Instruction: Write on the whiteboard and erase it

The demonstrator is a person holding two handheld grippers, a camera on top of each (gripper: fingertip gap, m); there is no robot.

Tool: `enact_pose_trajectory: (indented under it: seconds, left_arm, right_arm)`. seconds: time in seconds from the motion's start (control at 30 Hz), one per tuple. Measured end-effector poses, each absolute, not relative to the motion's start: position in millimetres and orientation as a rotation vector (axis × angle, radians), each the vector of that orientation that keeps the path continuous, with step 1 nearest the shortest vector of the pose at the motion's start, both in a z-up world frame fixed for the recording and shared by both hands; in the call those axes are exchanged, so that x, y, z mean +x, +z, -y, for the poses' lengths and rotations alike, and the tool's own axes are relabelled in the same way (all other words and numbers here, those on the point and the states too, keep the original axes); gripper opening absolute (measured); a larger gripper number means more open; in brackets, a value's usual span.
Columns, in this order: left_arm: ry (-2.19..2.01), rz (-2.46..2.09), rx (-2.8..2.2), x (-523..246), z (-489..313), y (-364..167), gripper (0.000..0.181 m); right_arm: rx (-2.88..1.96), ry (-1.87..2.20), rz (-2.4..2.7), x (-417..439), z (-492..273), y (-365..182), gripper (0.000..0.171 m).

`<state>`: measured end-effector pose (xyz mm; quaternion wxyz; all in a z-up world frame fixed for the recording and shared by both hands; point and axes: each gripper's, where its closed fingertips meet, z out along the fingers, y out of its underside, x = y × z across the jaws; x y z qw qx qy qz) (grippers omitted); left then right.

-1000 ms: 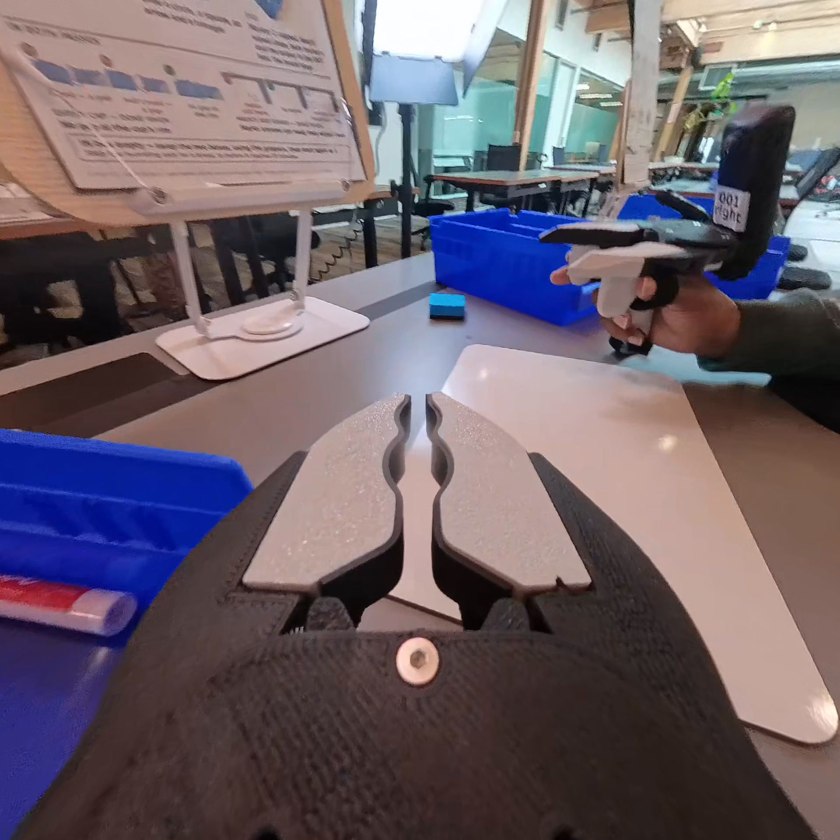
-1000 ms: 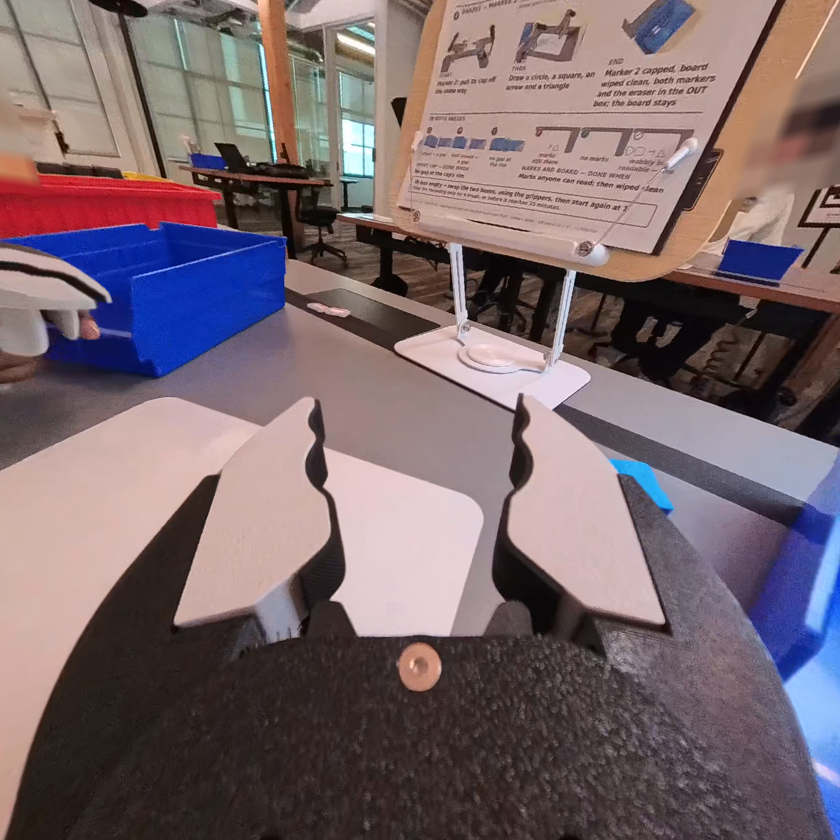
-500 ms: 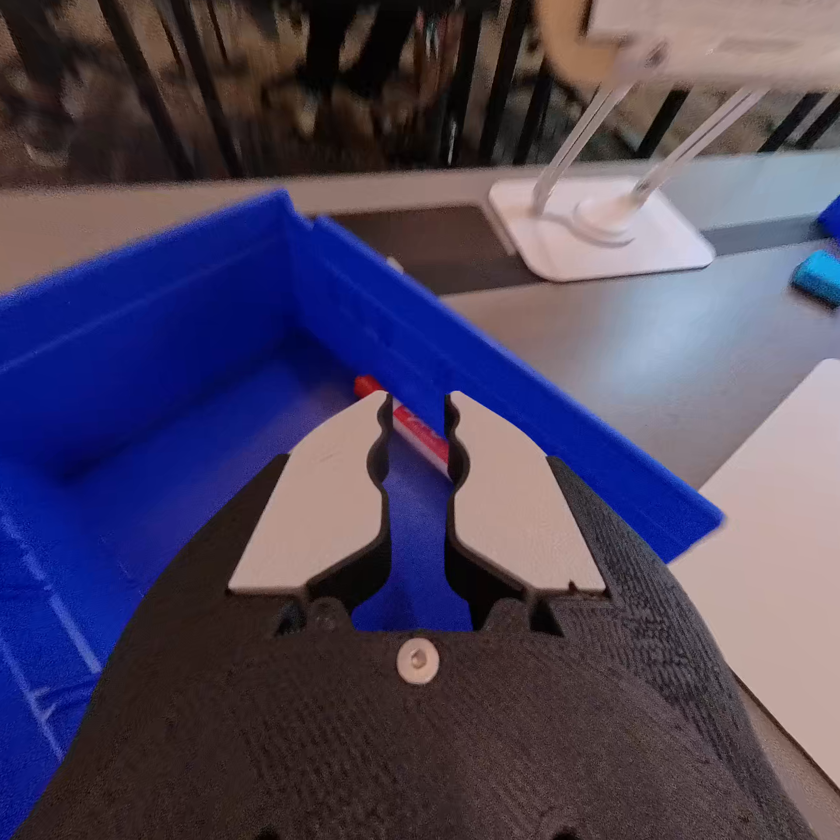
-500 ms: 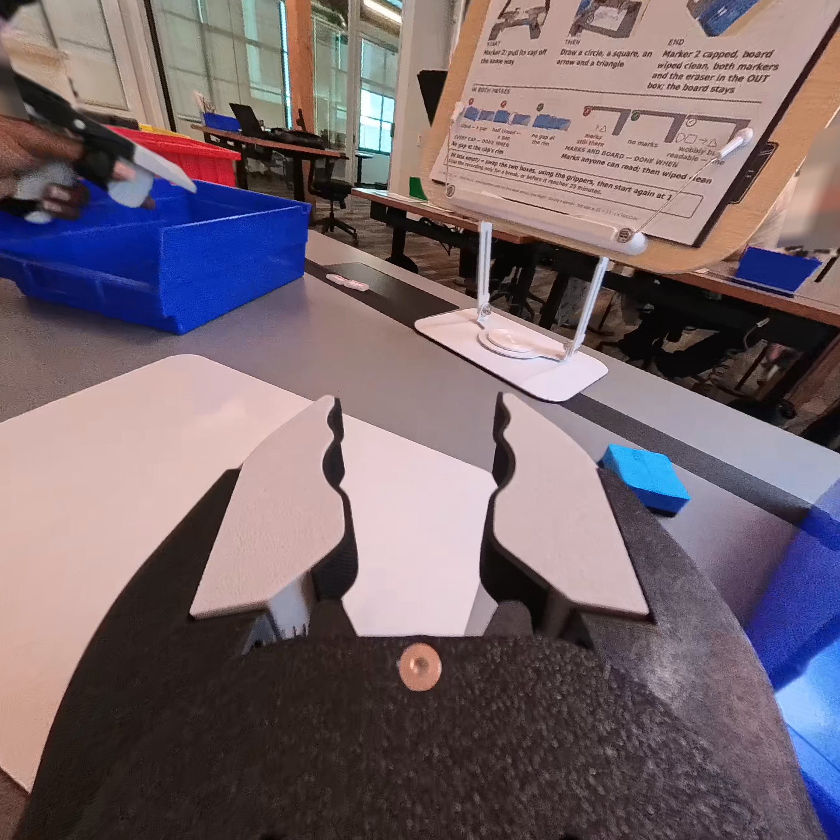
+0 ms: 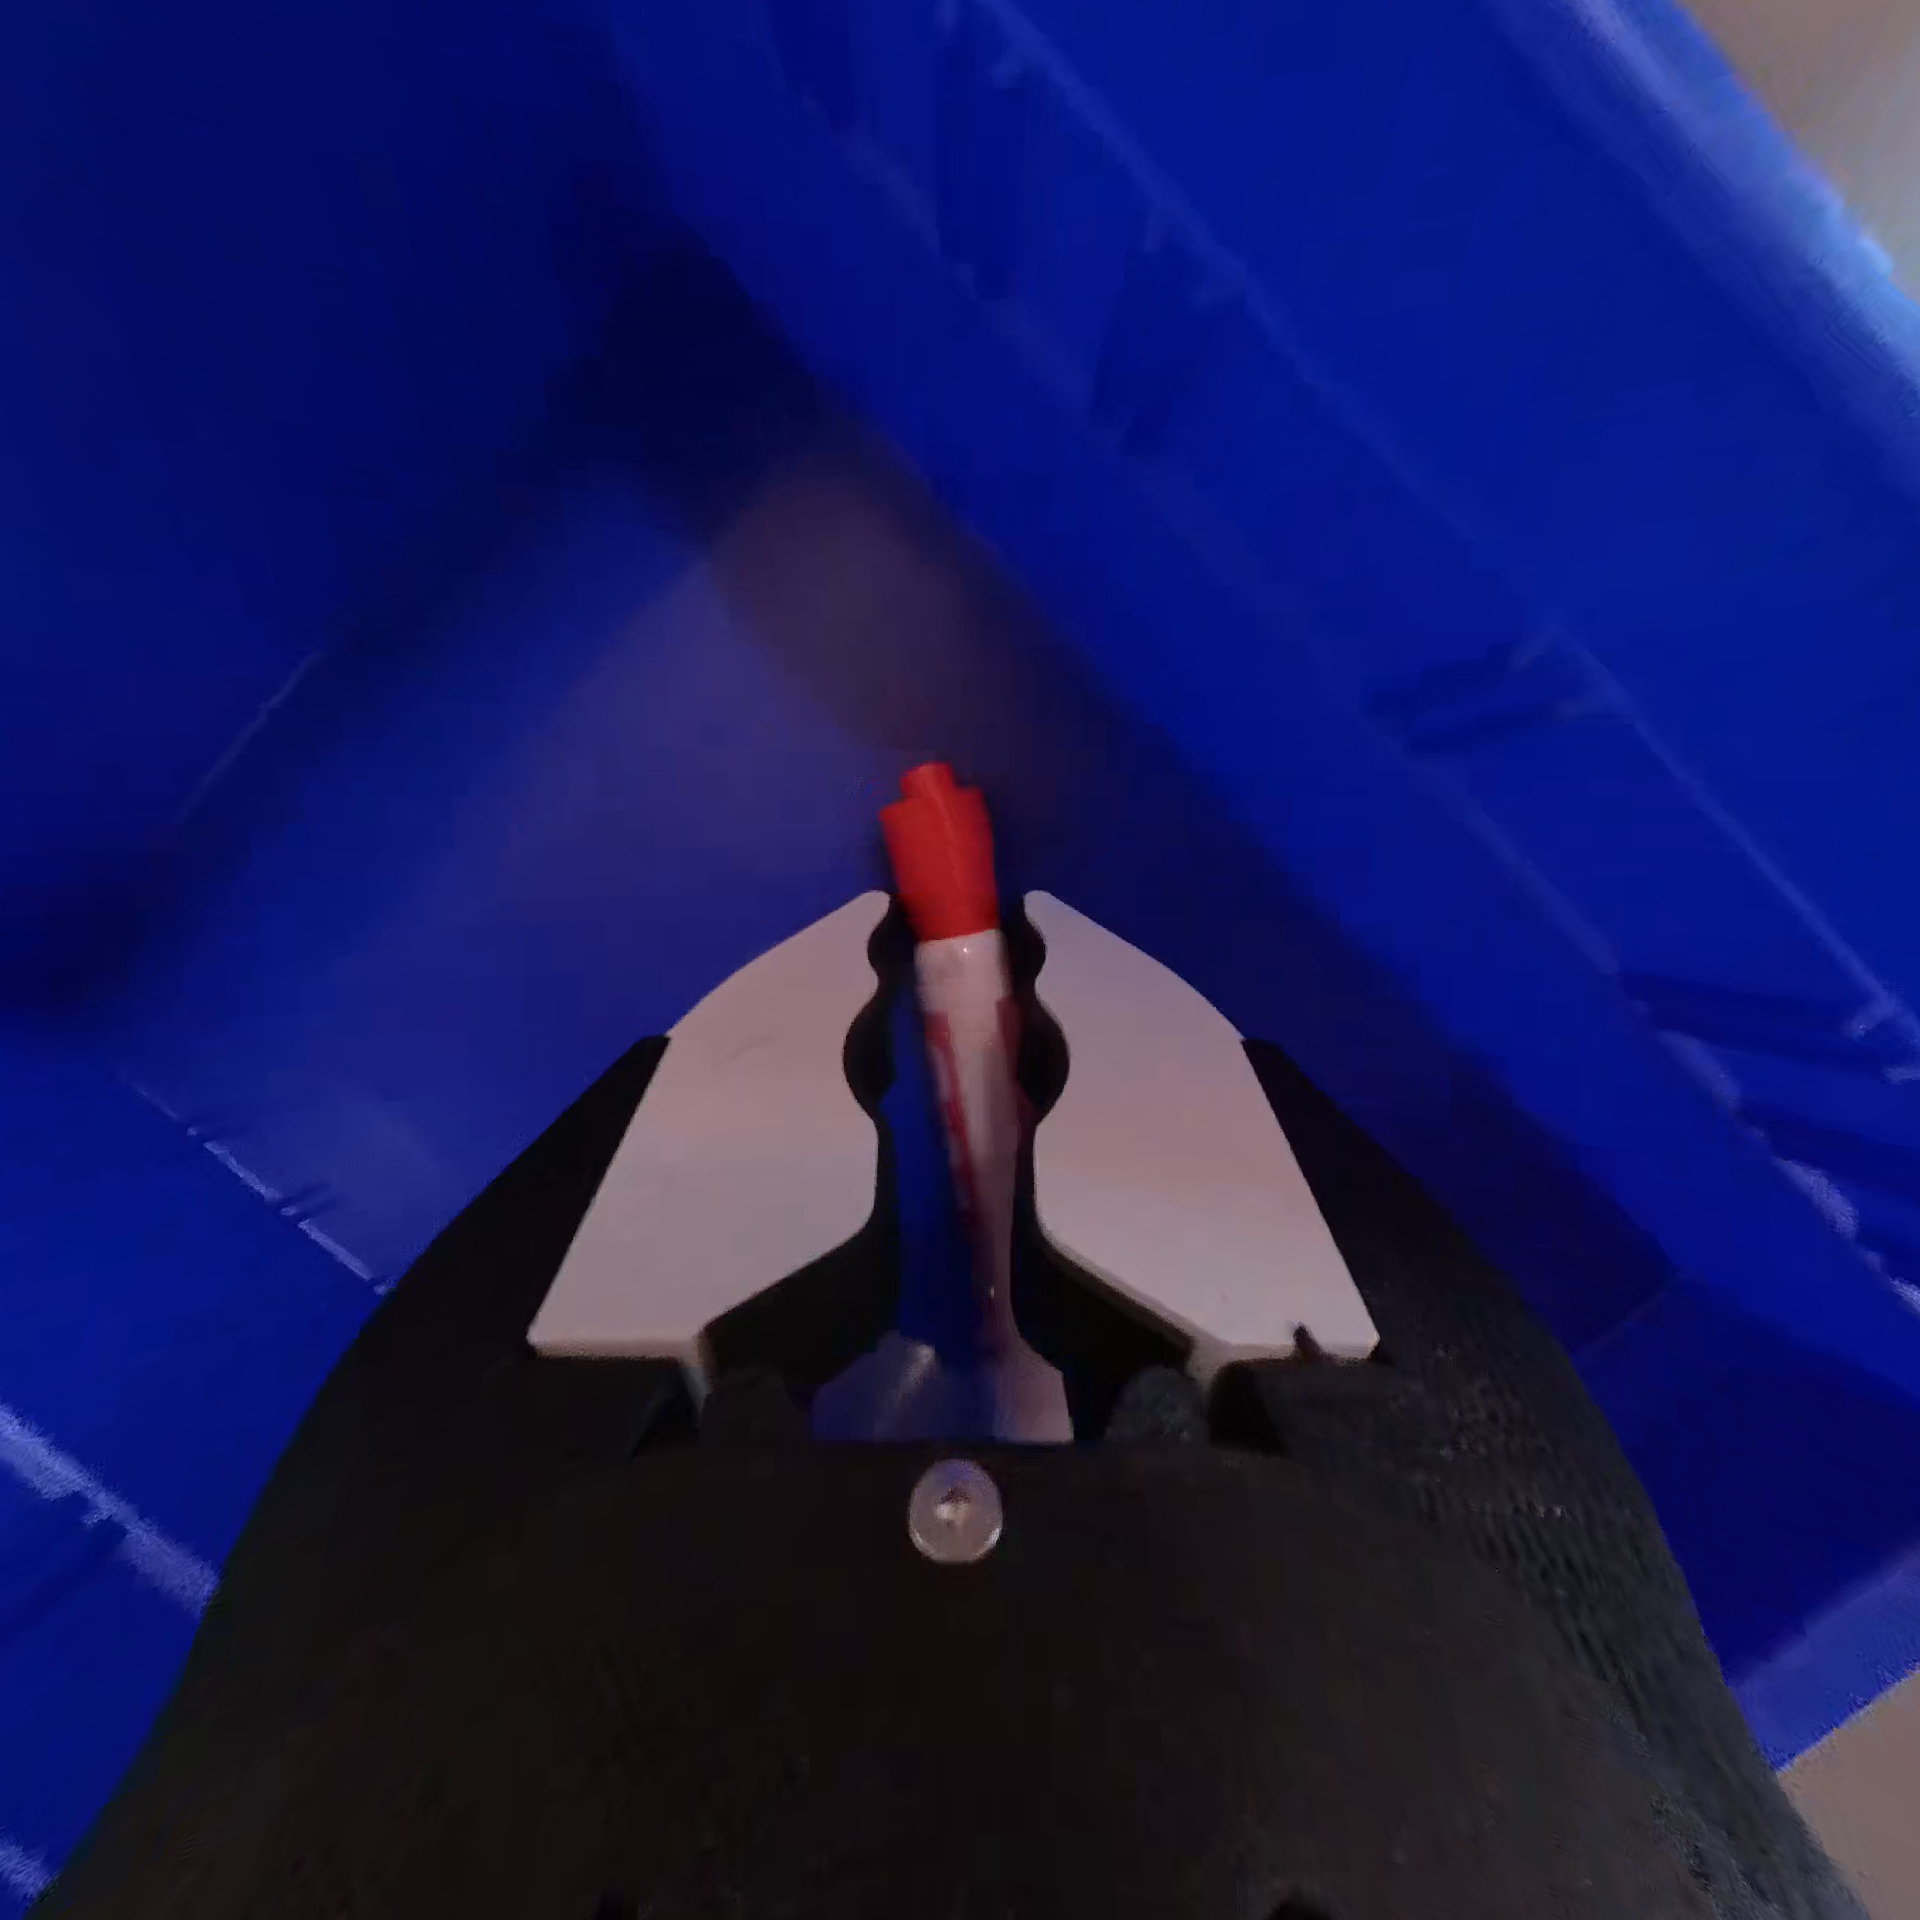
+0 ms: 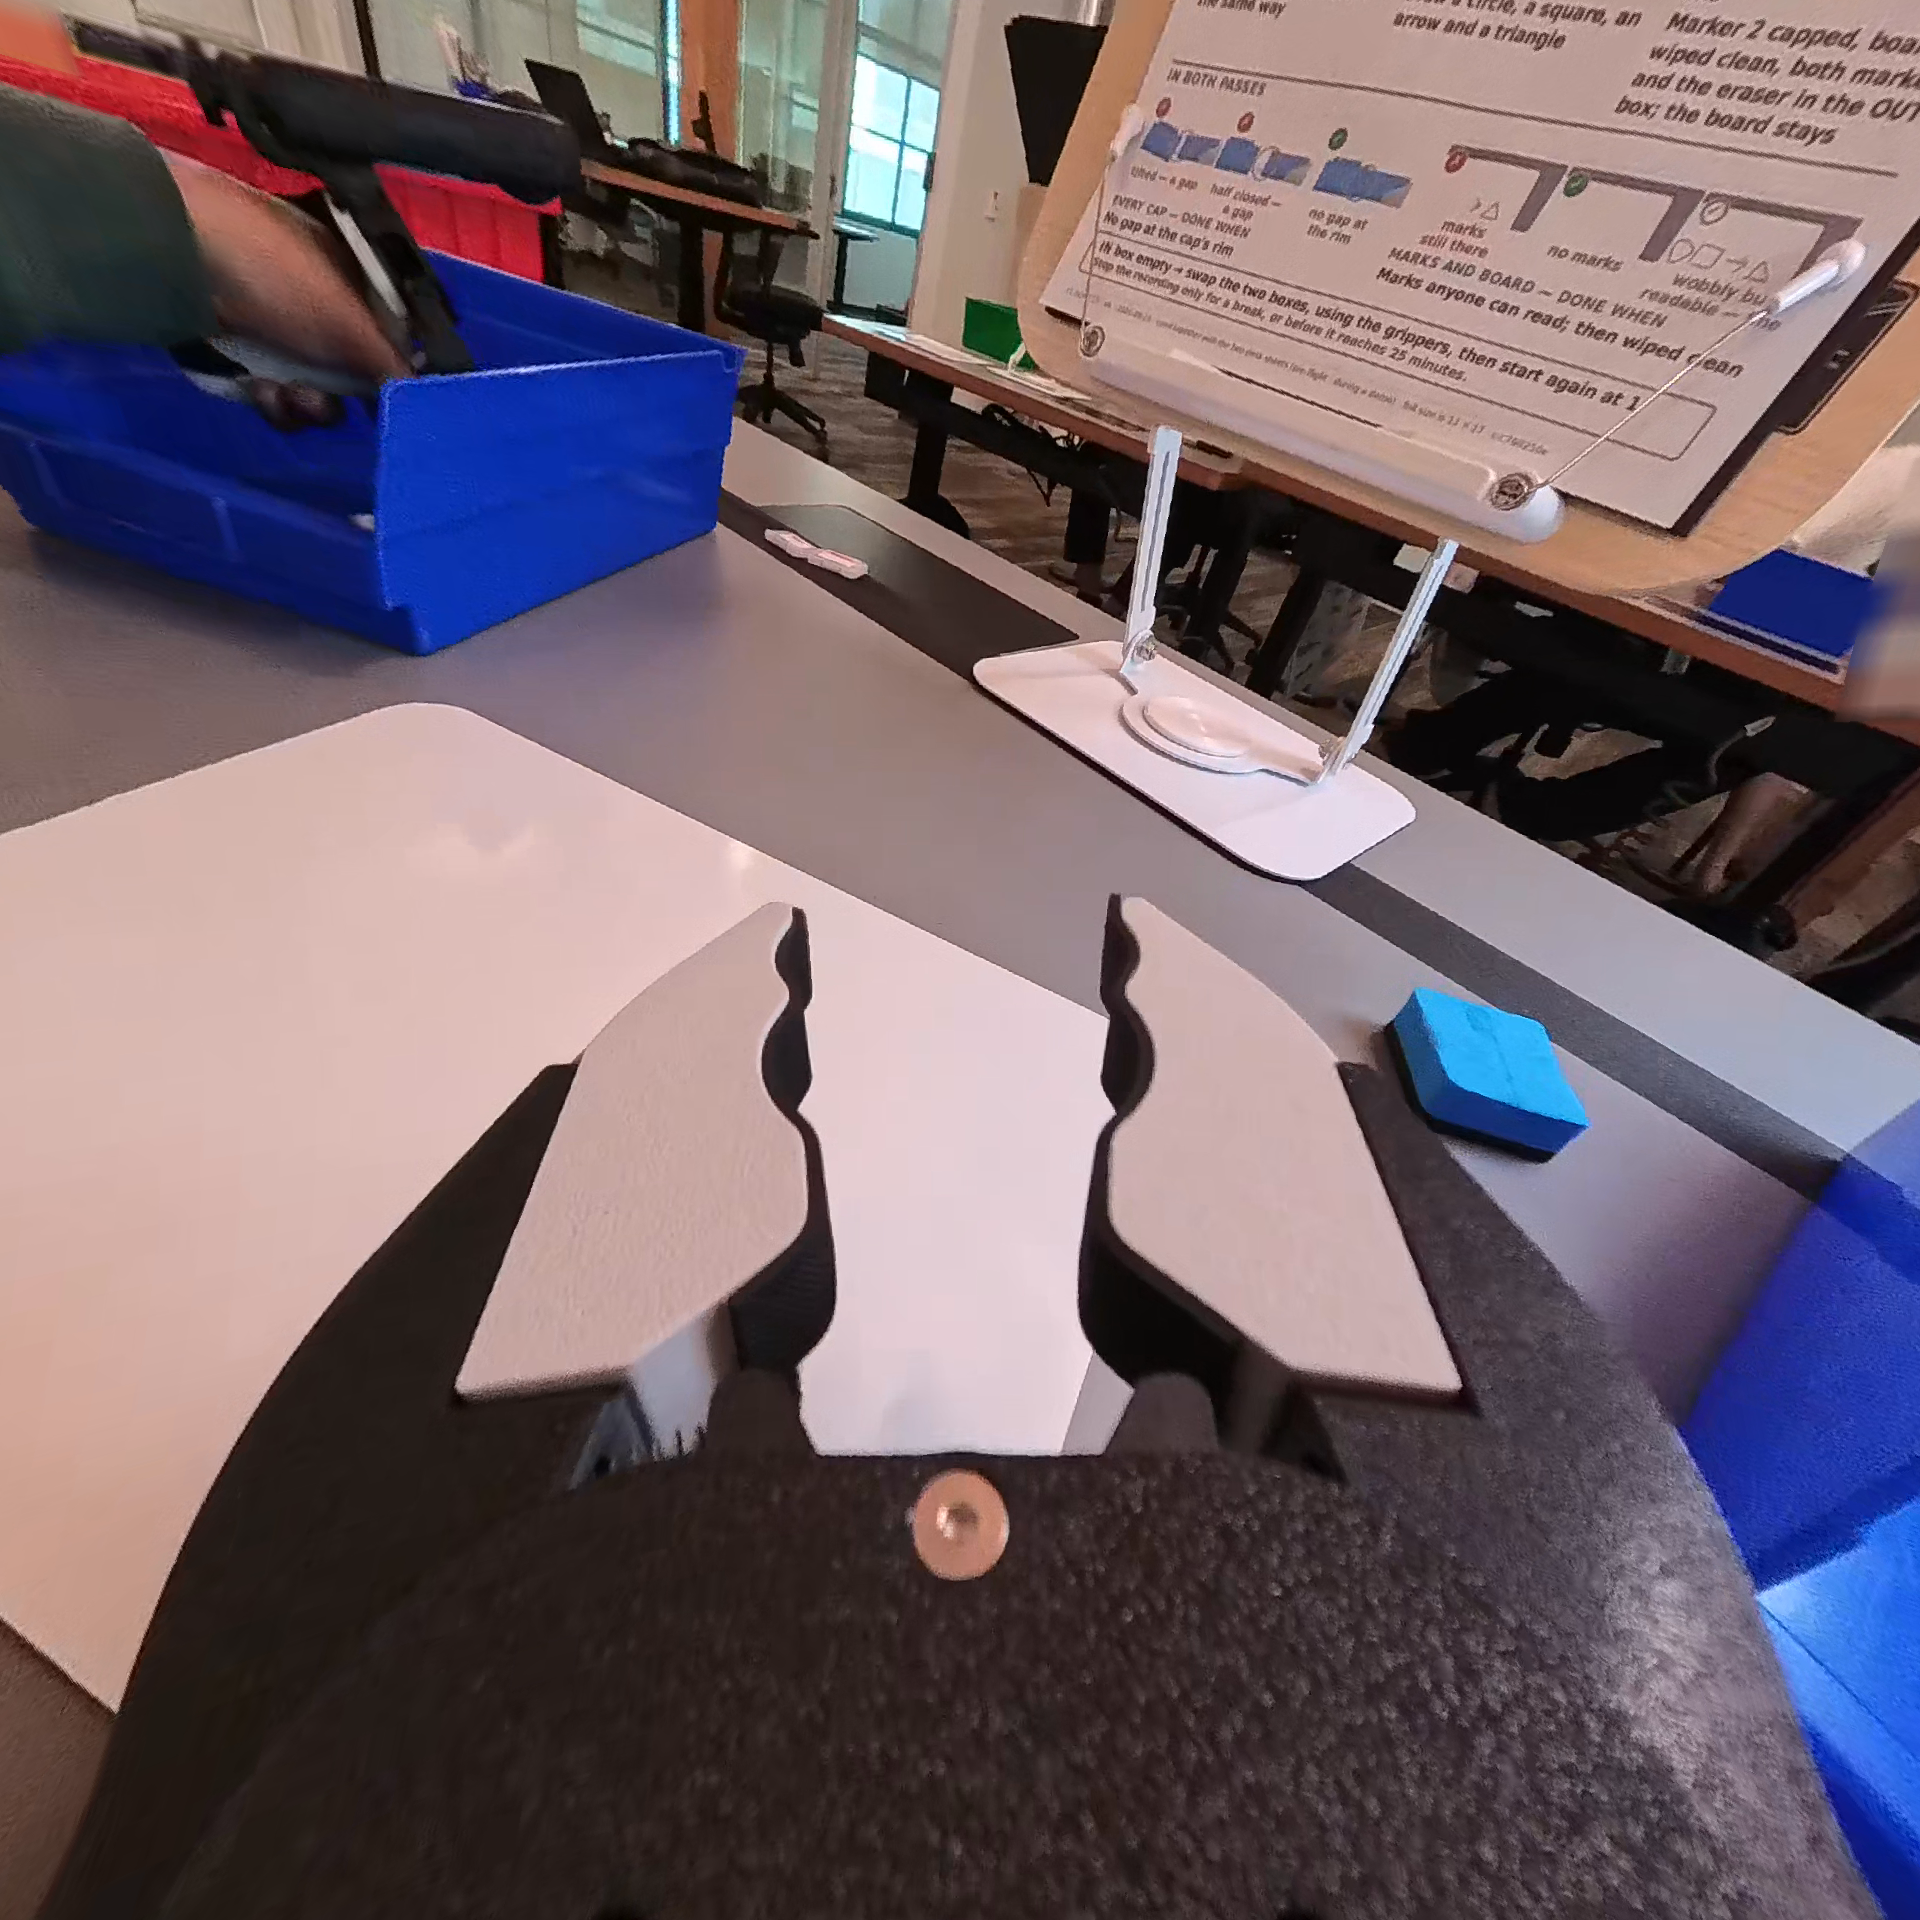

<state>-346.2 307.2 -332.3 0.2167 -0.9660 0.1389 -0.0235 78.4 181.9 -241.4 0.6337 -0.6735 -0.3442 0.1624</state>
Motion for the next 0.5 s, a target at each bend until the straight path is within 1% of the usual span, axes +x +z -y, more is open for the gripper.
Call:
enact_pose_trajectory:
  seconds: [0.1, 0.17, 0.2, 0.27, 0.37, 0.43, 0.5]
  left_arm:
    - [0.140, -0.510, -2.677, -368.0, -300.8, -327.9, 0.018]
    - [0.095, -0.495, -2.560, -365.2, -303.8, -305.4, 0.017]
    - [0.016, -0.462, -2.469, -358.1, -305.5, -285.3, 0.017]
    - [-0.152, -0.455, -2.204, -334.5, -303.9, -228.9, 0.017]
    - [-0.555, -0.473, -1.737, -271.3, -267.0, -134.0, 0.017]
    - [-0.851, -0.448, -1.507, -226.1, -229.2, -97.1, 0.017]
    - [-1.070, -0.422, -1.343, -181.8, -196.1, -86.5, 0.016]
  right_arm:
    - [-1.531, 0.365, 0.790, 78.4, -180.7, -238.8, 0.054]
    - [-1.522, 0.359, 0.792, 78.1, -179.1, -237.0, 0.054]
    - [-1.516, 0.357, 0.792, 77.8, -178.1, -236.1, 0.054]
    - [-1.508, 0.362, 0.796, 76.5, -176.6, -235.3, 0.054]
    - [-1.492, 0.366, 0.819, 72.8, -175.4, -236.3, 0.055]
    - [-1.460, 0.347, 0.849, 67.4, -173.5, -234.3, 0.057]
    - [-1.405, 0.313, 0.893, 51.6, -165.9, -225.3, 0.062]
